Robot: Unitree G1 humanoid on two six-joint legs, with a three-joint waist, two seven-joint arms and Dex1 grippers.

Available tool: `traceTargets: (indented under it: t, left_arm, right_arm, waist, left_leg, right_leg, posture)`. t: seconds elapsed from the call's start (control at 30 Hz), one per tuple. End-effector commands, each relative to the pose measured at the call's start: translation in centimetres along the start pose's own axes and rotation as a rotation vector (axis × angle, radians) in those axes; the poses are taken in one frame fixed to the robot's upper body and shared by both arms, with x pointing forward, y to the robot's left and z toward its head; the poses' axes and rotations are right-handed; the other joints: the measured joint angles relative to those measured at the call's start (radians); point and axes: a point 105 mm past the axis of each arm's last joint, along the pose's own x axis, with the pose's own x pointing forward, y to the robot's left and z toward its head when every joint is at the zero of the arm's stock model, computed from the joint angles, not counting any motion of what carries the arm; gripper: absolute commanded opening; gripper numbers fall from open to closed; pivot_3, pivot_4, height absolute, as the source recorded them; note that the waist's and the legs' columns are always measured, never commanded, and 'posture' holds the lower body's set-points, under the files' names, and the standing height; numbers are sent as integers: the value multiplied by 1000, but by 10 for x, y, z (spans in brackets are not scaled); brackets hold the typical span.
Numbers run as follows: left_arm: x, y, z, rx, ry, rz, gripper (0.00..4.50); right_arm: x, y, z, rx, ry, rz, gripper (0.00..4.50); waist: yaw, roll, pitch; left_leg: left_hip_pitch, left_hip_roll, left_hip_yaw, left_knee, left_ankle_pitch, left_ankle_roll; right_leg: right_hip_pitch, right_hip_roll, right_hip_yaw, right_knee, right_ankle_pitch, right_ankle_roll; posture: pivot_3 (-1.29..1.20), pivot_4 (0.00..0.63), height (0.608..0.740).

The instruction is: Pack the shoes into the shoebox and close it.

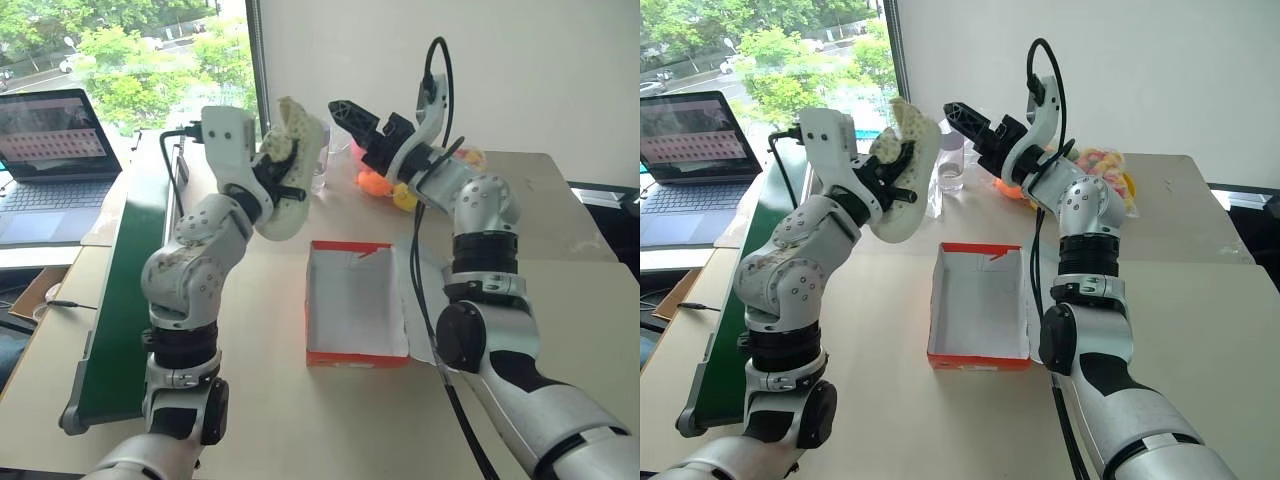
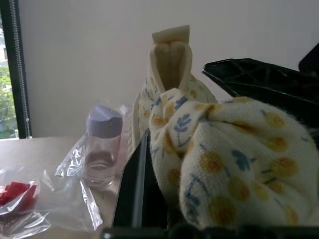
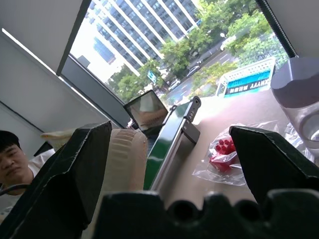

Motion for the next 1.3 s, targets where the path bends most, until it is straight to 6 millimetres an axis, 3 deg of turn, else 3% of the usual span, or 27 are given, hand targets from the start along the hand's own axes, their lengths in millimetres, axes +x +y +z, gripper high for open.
traceTargets:
  t: [0.03, 0.2, 0.43, 0.6, 0.77, 1.1, 1.3]
  left_arm:
    - [5, -20, 11, -18, -56, -67, 464]
    - [9, -42, 0, -20, -26, -150, 464]
    - [12, -34, 2, 2, -25, -137, 464]
    - [13, -27, 6, 22, -36, -119, 419]
    - [14, -23, 8, 42, -47, -113, 419]
    - [5, -21, 0, 32, 1, -131, 419]
    - [-22, 0, -7, 27, 80, -122, 2618]
  right_arm:
    - [0, 21, 13, -25, -27, 57, 4500]
    - [-1, 22, 11, -18, -27, 53, 4500]
    - [-3, 28, 7, -4, -11, 83, 4500]
    - [-7, 38, -6, 6, 53, 141, 2666]
    - [-11, 42, -20, 14, 105, 167, 1295]
    - [-12, 37, -14, -21, 99, 131, 1065]
    - [-24, 28, 19, -111, 58, 73, 1065]
  waist:
    - [1, 0, 0]
    - [2, 0, 0]
    - [2, 0, 0]
    - [4, 0, 0]
    - [4, 0, 0]
    - [2, 0, 0]
    - [-2, 0, 0]
  left_leg:
    - [0, 0, 0, 0, 0, 0]
    - [0, -1, 0, 0, 1, 1]
    - [0, -1, 0, 0, 1, 1]
    - [0, -1, 0, 0, 1, 1]
    - [0, -1, 0, 0, 1, 1]
    - [1, -1, 0, 0, 2, 1]
    - [1, 0, 0, 0, 2, 1]
  right_leg:
    - [0, 0, 0, 0, 0, 0]
    - [0, 0, 0, 0, -1, 2]
    - [0, 0, 1, 0, -1, 2]
    - [0, 0, 0, 0, -1, 2]
    - [0, -1, 1, 0, 0, 2]
    - [0, 0, 1, 1, -1, 2]
    - [0, 0, 1, 1, 0, 2]
  posture:
    - [0, 150, 740]
    - [0, 150, 740]
    - [0, 150, 740]
    - [0, 150, 740]
    - [0, 150, 740]
    - [0, 150, 740]
    - [0, 150, 740]
